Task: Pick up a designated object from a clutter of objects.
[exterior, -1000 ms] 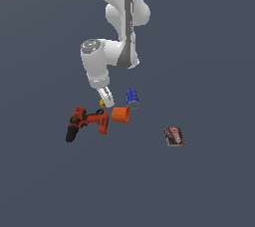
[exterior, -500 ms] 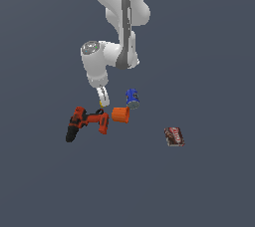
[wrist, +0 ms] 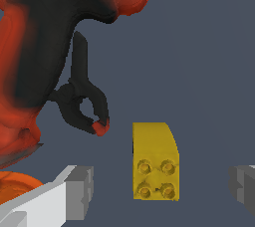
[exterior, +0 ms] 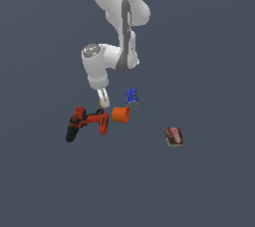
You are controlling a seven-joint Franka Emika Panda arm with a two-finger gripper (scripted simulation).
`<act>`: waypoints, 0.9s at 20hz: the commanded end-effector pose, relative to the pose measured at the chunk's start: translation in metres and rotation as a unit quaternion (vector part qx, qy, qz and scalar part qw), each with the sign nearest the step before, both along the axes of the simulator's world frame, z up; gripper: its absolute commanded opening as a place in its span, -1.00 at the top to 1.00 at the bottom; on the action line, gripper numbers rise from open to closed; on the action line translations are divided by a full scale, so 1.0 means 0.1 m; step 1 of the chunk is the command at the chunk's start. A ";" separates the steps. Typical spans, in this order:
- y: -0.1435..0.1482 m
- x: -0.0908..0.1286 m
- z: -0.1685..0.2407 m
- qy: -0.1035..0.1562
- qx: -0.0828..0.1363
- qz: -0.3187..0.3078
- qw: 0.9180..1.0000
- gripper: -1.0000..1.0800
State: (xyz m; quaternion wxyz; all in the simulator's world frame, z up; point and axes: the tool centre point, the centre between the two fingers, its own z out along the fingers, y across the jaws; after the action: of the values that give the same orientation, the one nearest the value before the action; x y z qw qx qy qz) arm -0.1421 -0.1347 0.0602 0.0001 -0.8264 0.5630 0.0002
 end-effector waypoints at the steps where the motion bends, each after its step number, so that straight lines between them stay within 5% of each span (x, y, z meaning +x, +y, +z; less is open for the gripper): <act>1: 0.00 -0.01 -0.09 0.000 0.000 -0.001 1.000 -0.92; 13: 0.00 -0.01 -0.38 0.000 0.000 -0.002 1.000 -0.92; 14: 0.00 -0.01 -0.38 0.000 0.000 -0.002 1.000 1.00; 18: 0.00 -0.01 -0.38 0.000 0.000 -0.002 1.000 1.00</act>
State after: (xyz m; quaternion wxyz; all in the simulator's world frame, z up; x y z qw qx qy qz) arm -0.1419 -0.1340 0.0228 0.0008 -0.8258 0.5639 -0.0006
